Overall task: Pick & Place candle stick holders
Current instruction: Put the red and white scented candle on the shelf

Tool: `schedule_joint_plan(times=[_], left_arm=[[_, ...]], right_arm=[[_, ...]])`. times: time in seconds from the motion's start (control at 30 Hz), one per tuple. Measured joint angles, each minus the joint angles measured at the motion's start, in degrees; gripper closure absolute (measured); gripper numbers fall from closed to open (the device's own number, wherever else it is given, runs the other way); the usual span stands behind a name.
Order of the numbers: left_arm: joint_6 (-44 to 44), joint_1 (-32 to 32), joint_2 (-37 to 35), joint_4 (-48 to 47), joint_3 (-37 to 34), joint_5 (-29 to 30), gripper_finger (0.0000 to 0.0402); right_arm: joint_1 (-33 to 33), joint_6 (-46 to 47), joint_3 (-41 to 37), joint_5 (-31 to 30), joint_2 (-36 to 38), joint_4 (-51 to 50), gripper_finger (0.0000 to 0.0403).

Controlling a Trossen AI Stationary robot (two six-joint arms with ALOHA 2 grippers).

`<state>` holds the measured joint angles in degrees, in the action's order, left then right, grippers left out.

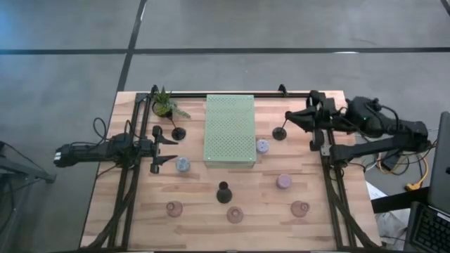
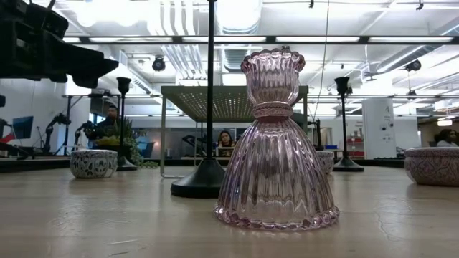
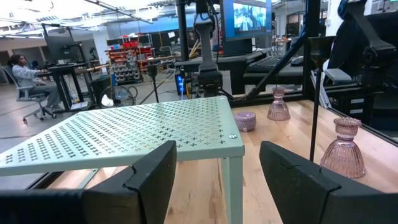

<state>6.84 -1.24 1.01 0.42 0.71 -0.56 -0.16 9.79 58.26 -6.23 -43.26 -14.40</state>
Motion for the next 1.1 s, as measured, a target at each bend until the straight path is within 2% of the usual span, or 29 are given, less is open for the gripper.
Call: schedule_joint_plan(times=[0.07, 0.27, 0.53, 0.67, 0.83, 1.1], left_arm=[[0.01, 0.00, -0.01, 0.00, 0.00, 0.00, 0.0165], [0.01, -0.01, -0.01, 0.01, 0.00, 0.00, 0.0165], [0.01, 0.00, 0.01, 0.00, 0.00, 0.00, 0.0165], [0.00, 0.00, 0.01, -0.01, 0.00, 0.00, 0.0165], [0.00, -0.01, 0.01, 0.00, 0.00, 0.00, 0.0165], [0.01, -0.01, 0.01, -0.01, 0.00, 0.00, 0.0165]], right_arm=[[0.00, 1.87, 4.94, -0.48, -2.86, -6.05, 0.0394], [0.04, 2.46, 15.43, -1.01, -9.79, -15.88, 0.0394], [1.17, 6.57, 26.42, -0.75, -17.43, -48.54, 0.0388], [2.14, 5.63, 26.25, -0.67, -20.22, -55.86, 0.0356], [2.03, 3.45, 25.00, -1.02, -23.14, -62.06, 0.0295], [1.97, -3.33, 23.99, -1.48, -29.31, -62.13, 0.0209]])
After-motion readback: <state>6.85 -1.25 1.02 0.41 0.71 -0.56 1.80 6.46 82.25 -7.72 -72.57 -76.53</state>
